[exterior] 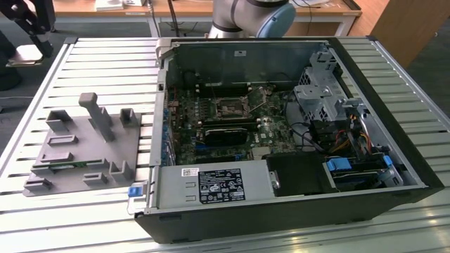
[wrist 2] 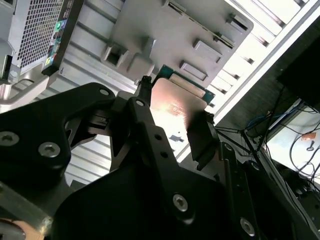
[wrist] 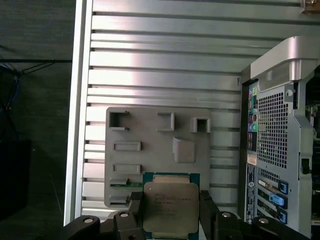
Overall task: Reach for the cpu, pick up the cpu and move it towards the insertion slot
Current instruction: 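Pick up the cpu and move it towards the insertion slot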
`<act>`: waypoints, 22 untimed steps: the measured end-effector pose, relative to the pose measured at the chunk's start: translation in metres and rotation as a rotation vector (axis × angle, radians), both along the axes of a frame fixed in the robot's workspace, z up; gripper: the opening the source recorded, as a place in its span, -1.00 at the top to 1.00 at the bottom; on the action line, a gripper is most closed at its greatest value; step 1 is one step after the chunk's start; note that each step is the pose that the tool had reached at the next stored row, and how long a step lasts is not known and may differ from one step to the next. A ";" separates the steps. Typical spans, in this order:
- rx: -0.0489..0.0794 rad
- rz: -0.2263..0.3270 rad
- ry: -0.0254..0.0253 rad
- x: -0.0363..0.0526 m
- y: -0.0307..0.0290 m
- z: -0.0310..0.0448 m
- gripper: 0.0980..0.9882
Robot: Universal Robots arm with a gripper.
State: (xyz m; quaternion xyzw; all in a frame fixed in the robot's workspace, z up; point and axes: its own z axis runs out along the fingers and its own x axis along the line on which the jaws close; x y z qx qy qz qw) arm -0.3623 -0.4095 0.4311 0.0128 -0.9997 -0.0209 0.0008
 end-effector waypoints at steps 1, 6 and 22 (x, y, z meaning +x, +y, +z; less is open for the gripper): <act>0.000 0.000 0.0001 0.0024 0.0000 0.0000 0.01; 0.000 -0.001 0.0000 0.0161 0.0000 0.0000 0.01; 0.000 -0.004 0.0000 0.0561 0.0023 -0.0053 0.01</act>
